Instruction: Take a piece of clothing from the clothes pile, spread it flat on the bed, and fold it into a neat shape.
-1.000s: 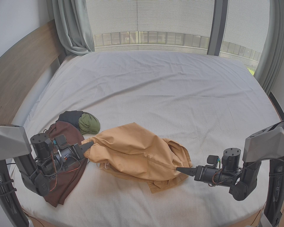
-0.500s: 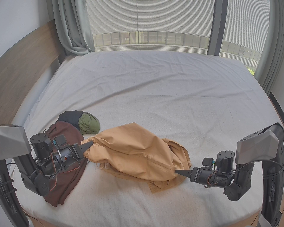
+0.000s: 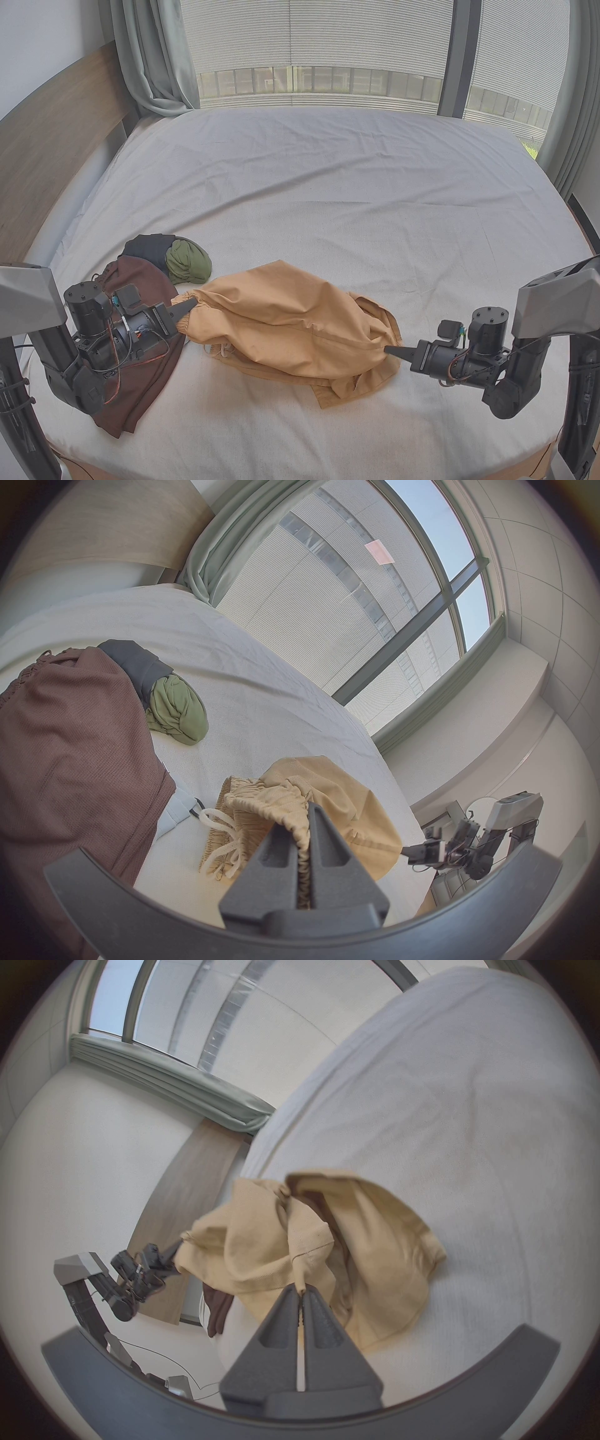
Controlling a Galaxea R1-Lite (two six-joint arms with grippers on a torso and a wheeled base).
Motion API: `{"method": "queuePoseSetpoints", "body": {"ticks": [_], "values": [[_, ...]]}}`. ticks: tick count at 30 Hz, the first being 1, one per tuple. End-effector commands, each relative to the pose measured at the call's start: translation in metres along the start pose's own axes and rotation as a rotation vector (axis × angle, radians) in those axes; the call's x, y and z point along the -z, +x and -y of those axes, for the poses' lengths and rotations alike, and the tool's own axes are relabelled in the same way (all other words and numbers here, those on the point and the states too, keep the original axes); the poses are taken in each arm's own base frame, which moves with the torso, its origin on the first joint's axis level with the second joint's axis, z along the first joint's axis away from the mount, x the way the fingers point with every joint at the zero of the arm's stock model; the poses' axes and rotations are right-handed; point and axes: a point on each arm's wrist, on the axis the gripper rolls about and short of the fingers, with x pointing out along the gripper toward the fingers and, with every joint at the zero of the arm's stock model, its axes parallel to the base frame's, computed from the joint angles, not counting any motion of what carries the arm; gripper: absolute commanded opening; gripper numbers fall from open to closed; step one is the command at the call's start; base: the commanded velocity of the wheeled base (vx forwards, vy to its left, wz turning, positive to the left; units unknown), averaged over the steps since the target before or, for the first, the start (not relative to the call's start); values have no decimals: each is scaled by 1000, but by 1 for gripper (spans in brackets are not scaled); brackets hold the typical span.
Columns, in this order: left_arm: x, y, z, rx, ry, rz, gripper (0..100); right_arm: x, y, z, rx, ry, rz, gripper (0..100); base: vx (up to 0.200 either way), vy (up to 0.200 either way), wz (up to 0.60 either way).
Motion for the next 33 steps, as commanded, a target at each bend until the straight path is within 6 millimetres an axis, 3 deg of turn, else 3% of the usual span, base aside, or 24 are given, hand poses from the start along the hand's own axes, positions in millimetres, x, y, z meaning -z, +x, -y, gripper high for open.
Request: {"method": "queuePoseSetpoints", "body": {"ticks": [1, 13, 17, 22, 31, 32, 33], "values": [[4, 3, -5, -8, -8, -11, 0, -35, -38, -31, -55, -66, 140, 0, 0, 0, 0], [8, 6, -9, -17, -15, -25, 0, -43, -53, -45, -74, -143, 190, 0, 0, 0, 0], [11, 7, -11, -22, -19, -37, 0, -16, -44, -45, -74, -195, 80, 0, 0, 0, 0], [8, 6, -13, -30, -19, -26, 0, 12, -26, -22, -20, -147, -49, 0, 0, 0, 0], [3, 5, -16, -35, -15, -7, 0, 33, -20, -5, -10, -106, -165, 0, 0, 0, 0], [3, 6, -16, -34, -14, -6, 0, 33, -20, -5, -10, -106, -165, 100, 0, 0, 0], [3, 6, -16, -35, -15, -5, 0, 33, -19, -6, -16, -108, -162, 100, 0, 0, 0]]}}
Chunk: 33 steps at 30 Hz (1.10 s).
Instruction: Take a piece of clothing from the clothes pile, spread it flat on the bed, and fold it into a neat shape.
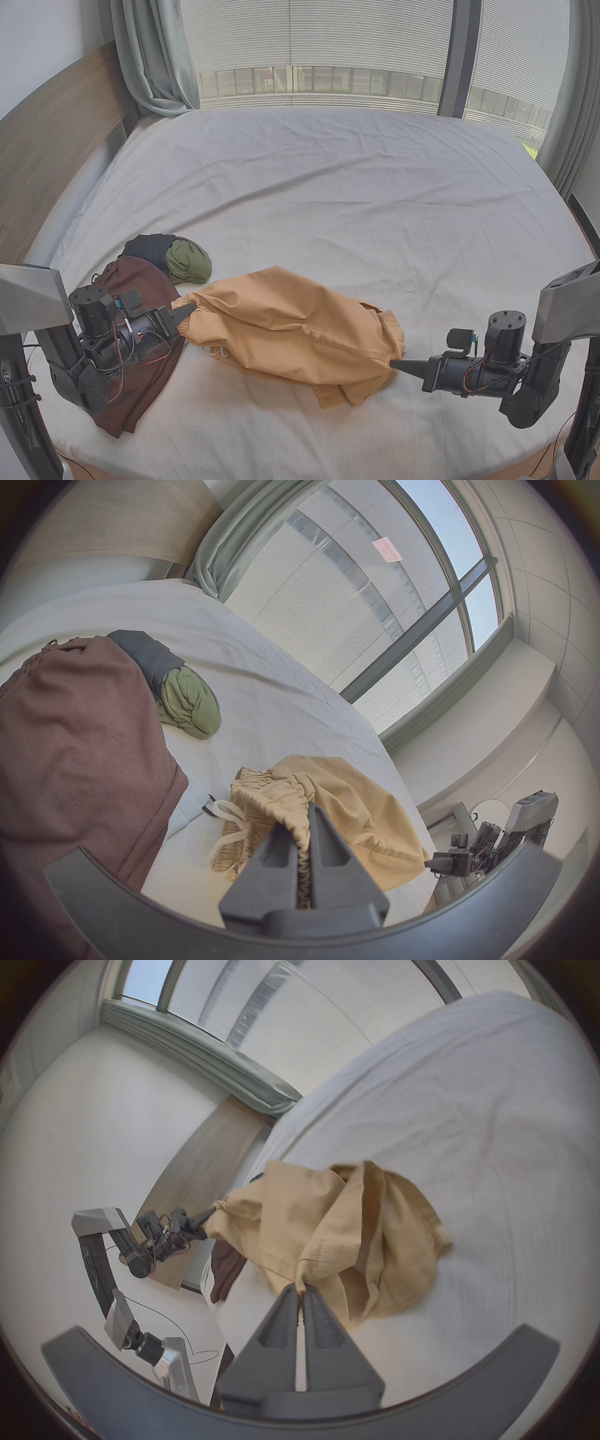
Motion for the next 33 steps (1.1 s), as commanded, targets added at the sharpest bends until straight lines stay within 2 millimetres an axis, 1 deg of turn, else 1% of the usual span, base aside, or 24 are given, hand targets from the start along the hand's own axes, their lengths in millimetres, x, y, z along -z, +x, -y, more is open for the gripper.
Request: {"method": "queuePoseSetpoints", "body": {"ticks": [1, 12, 14, 17, 20, 23, 26, 29, 30, 33], "values": [[-1, 0, -1, -1, 0, 4, 0, 9, 4, 6, 13, 20, -37, 100, 0, 0, 0], [-1, 0, 0, 0, 1, 3, 0, 0, 5, 15, 25, 21, 3, 100, 0, 0, 0], [-1, 0, 0, 1, 2, 6, 0, -5, 11, 23, 31, 20, 24, 100, 0, 0, 0], [-2, -1, 0, 1, 2, 8, 0, -10, 20, 29, 28, 20, 45, 100, 0, 0, 0], [-4, 0, 0, 3, 6, 17, 0, -7, 27, 35, 30, 26, 35, 100, 0, 0, 0], [-8, 0, -3, -2, 9, 32, 0, -10, 31, 36, 22, 17, 47, 100, 0, 0, 0], [-10, 1, -3, -1, 12, 42, 0, -14, 32, 32, 8, 12, 57, 100, 0, 0, 0], [-10, 2, -3, -11, 10, 46, 0, -14, 34, 24, -14, 4, 56, 100, 0, 0, 0], [-10, 2, -3, -13, 11, 47, 0, -17, 34, 15, -35, -12, 61, 100, 0, 0, 0], [-9, 2, -3, -13, 10, 46, 0, -20, 29, -2, -71, -22, 68, 100, 0, 0, 0]]}}
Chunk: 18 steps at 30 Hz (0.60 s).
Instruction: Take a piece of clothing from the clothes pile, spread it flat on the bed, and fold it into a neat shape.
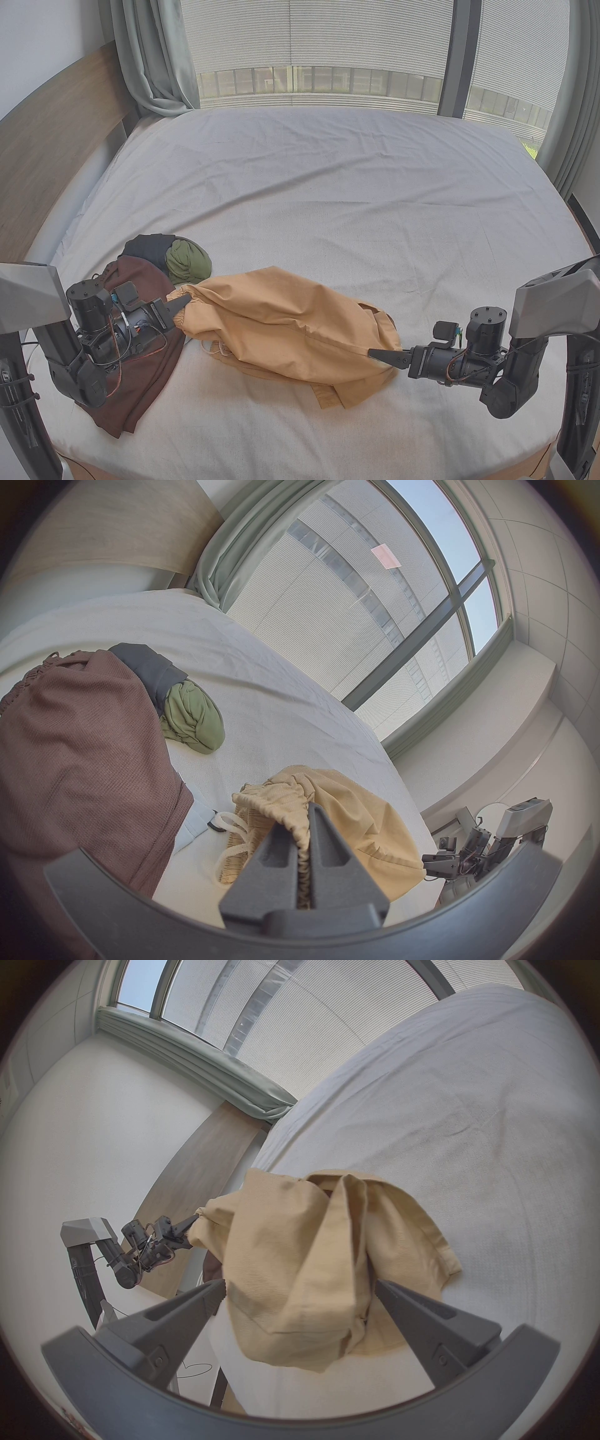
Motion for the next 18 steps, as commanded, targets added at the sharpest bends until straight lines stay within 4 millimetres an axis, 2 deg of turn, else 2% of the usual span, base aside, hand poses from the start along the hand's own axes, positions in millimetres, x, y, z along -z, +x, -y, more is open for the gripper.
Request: {"method": "queuePoseSetpoints", "body": {"ticks": [1, 8, 13, 18], "values": [[0, 0, 0, 0, 0, 1, 0, -6, -6, -29, -67, -25, 10, 100, 0, 0, 0], [0, 1, 0, 0, 0, 3, 0, -12, -27, -60, -127, -52, 29, 100, 0, 0, 0], [0, 1, 0, -1, -1, 0, 0, -6, -44, -65, -186, -31, -35, 100, 0, 0, 0], [0, 1, 0, 0, 0, 3, 0, -2, -47, -64, -238, 4, -90, 100, 0, 0, 0]]}}
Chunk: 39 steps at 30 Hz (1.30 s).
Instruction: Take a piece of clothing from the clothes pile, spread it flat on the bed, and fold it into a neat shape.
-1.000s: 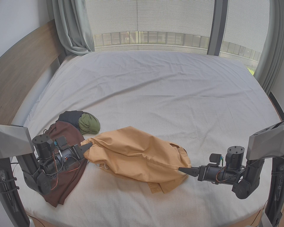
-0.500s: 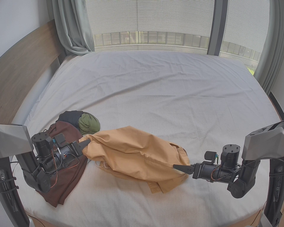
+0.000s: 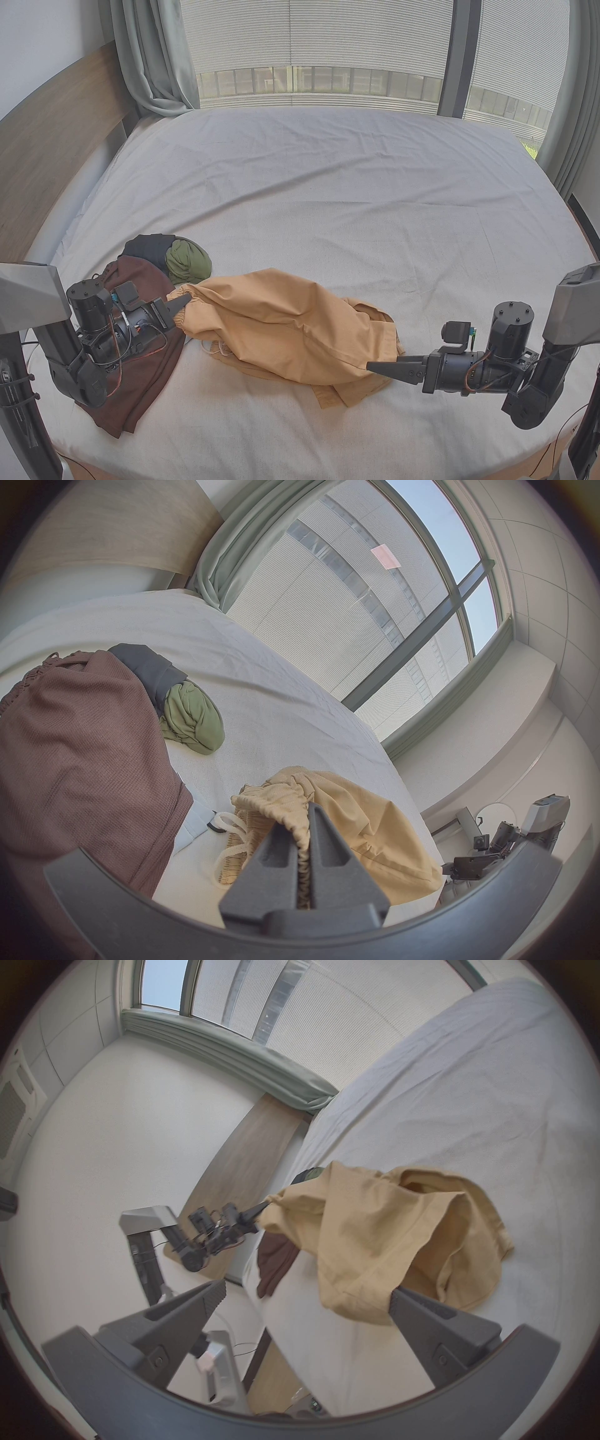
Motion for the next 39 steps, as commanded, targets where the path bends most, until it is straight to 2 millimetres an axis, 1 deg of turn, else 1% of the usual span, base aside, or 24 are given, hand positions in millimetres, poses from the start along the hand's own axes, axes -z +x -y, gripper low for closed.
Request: {"method": "queuePoseSetpoints", "body": {"ticks": [1, 4, 6, 7, 10, 17, 21, 26, 31, 32, 39], "values": [[0, 0, 0, 1, 0, 0, 0, 0, -4, -3, -14, 5, -4, 100, 0, 0, 0], [0, 0, 1, 2, 0, -1, 0, 3, 6, 10, 0, 24, -20, 100, 0, 0, 0], [0, 0, 1, 2, 0, -1, 0, 3, 8, 13, 3, 27, -22, 100, 0, 0, 0], [0, 0, 0, 1, 0, 0, 0, 3, 13, 18, 4, 30, -26, 100, 0, 0, 0], [1, 0, 0, -1, -1, -2, 0, 5, 20, 24, 6, 34, -36, 100, 0, 0, 0], [0, 0, 0, 2, 1, 1, 0, 0, 32, 21, -27, 4, -28, 100, 0, 0, 0], [0, 0, 1, 3, 1, 0, 0, 3, 38, 23, -31, 5, -37, 100, 0, 0, 0], [0, 0, 1, 3, 1, 0, 0, 6, 41, 25, -29, 11, -49, 100, 0, 0, 0], [0, 0, 0, 0, 0, -1, 0, 5, 42, 28, -24, 11, -43, 100, 0, 0, 0], [0, 0, 0, 1, 0, 0, 0, 5, 42, 28, -25, 10, -42, 0, 0, 0, 0], [0, 0, 0, 2, 1, 1, 0, 3, 40, 30, -18, 12, -34, 0, 0, 0, 0]]}}
